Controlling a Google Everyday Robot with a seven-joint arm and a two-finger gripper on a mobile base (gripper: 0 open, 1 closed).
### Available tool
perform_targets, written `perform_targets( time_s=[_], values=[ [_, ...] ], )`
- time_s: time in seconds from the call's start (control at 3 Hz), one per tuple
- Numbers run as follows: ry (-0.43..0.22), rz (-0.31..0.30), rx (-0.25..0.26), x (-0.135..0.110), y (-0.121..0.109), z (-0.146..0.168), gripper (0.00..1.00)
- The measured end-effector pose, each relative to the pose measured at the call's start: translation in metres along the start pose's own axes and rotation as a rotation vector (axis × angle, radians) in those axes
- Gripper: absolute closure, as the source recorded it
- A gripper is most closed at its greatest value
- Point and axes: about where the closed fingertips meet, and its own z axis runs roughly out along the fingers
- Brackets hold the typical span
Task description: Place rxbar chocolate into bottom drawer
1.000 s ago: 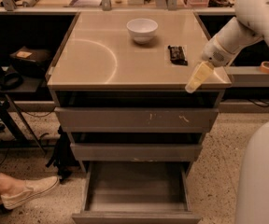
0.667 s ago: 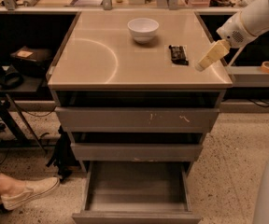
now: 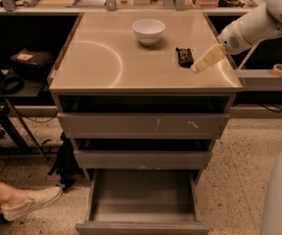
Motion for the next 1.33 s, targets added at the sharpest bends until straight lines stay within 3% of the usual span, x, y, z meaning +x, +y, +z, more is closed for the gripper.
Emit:
perform_targets(
  time_s=[0.33,0.67,1.0,1.33],
  values=[
    [-0.13,0.188,0.018,-0.027,-0.009,0.043,0.0],
    [-0.177,0.222,0.068,-0.038,-0.023,0.044,0.0],
    [-0.173,0.247,0.113,-0.035,-0.031,0.053,0.0],
    [-0.185,0.304,0.198,-0.038,-0.054,0.075,0.0]
  ],
)
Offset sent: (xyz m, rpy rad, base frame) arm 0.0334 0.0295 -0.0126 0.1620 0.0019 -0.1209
